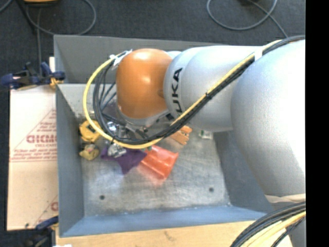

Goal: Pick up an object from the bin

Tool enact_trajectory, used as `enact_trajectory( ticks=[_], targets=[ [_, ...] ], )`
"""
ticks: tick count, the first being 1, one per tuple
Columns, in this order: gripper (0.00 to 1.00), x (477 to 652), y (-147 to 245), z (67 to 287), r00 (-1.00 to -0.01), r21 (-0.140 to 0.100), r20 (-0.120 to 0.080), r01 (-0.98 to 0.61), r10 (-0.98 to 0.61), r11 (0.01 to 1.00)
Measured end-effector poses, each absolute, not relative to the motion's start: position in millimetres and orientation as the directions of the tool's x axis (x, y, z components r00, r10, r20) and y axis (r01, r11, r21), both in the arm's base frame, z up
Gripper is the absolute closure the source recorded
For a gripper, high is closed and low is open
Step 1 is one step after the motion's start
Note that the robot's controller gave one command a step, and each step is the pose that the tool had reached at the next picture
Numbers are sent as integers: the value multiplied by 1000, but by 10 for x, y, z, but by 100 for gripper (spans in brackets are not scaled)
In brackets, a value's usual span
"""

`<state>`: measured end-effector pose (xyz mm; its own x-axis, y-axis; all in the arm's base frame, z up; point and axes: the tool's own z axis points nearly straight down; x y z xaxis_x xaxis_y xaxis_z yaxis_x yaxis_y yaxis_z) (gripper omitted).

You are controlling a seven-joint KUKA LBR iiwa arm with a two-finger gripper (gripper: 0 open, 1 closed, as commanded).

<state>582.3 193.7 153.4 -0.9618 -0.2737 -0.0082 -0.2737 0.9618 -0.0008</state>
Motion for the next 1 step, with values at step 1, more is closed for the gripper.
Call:
enact_trajectory(
  ticks=[1],
  targets=[
    [100,5725,1958,1792,-959,-1,-2,-284,-284,959]
  ],
)
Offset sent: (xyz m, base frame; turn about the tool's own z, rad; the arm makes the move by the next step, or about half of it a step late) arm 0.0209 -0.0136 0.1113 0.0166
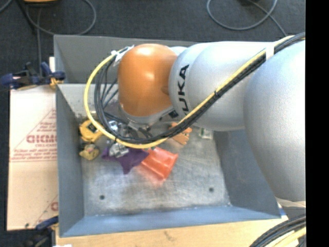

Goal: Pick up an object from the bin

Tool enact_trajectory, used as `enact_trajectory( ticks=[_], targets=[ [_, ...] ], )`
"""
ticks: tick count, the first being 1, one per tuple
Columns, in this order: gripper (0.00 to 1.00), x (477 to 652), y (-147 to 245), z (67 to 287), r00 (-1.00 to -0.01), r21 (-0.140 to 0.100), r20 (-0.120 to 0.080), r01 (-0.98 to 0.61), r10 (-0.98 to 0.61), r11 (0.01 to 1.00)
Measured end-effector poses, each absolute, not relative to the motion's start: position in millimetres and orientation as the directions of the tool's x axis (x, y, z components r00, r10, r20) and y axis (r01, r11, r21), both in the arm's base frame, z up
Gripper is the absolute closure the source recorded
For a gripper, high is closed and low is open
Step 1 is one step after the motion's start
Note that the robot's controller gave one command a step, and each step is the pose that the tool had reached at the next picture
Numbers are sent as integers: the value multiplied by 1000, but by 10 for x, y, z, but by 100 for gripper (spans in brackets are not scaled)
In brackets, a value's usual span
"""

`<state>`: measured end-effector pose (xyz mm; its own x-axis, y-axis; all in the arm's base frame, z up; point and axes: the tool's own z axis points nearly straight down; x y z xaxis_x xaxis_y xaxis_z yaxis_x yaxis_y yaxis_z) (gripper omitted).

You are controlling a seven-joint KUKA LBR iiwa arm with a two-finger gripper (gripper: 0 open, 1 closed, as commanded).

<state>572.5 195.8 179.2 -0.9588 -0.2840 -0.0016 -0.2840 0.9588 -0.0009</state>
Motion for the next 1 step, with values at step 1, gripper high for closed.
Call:
enact_trajectory(
  ticks=[1],
  targets=[
    [100,6044,1796,2658,-967,1,-5,-254,-254,967]
  ],
)
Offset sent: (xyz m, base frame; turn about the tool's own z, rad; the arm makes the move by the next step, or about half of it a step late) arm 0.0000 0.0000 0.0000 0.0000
